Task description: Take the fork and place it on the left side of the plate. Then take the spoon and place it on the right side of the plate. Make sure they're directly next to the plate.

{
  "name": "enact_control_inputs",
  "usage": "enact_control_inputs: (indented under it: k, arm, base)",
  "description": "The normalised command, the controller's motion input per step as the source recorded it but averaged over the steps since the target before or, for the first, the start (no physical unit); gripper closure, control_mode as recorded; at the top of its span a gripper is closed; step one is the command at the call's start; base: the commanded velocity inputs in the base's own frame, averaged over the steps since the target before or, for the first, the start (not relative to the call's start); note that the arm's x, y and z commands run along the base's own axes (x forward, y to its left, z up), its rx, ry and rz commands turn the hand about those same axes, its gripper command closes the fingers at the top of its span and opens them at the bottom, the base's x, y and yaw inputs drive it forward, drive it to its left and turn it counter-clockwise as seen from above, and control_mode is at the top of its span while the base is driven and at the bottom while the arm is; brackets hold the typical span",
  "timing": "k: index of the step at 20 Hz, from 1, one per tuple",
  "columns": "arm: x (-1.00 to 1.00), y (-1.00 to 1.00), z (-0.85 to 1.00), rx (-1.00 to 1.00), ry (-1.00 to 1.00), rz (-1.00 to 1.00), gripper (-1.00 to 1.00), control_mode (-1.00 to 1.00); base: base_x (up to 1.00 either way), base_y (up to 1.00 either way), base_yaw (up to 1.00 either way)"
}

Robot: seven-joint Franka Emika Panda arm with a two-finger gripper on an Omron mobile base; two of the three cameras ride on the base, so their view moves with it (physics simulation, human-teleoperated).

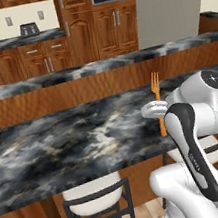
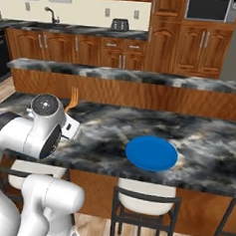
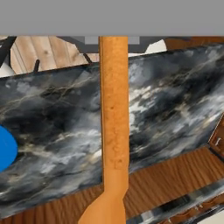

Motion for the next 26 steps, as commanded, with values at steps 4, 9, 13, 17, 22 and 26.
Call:
enact_control_inputs:
  k: [4, 9, 13, 17, 22, 26]
  arm:
    - [0.34, -0.13, -0.16, 0.0, 0.08, 0.05, 1.0, -1.0]
    - [0.96, -0.25, -0.5, 0.0, 0.32, 0.08, 1.0, -1.0]
    - [0.83, -0.33, -0.57, -0.04, 0.34, 0.07, 1.0, -1.0]
    - [0.55, -0.5, -0.5, -0.05, 0.22, 0.08, 1.0, -1.0]
    - [0.61, -0.6, -0.45, -0.03, 0.1, 0.1, 1.0, -1.0]
    - [0.45, -0.5, -0.45, -0.01, 0.0, 0.07, 1.0, -1.0]
  base:
    - [0.32, -0.17, 0.06]
    - [0.0, 0.0, 0.0]
    - [0.0, 0.0, 0.0]
    - [0.0, 0.0, 0.0]
    - [0.0, 0.0, 0.0]
    - [0.0, 0.0, 0.0]
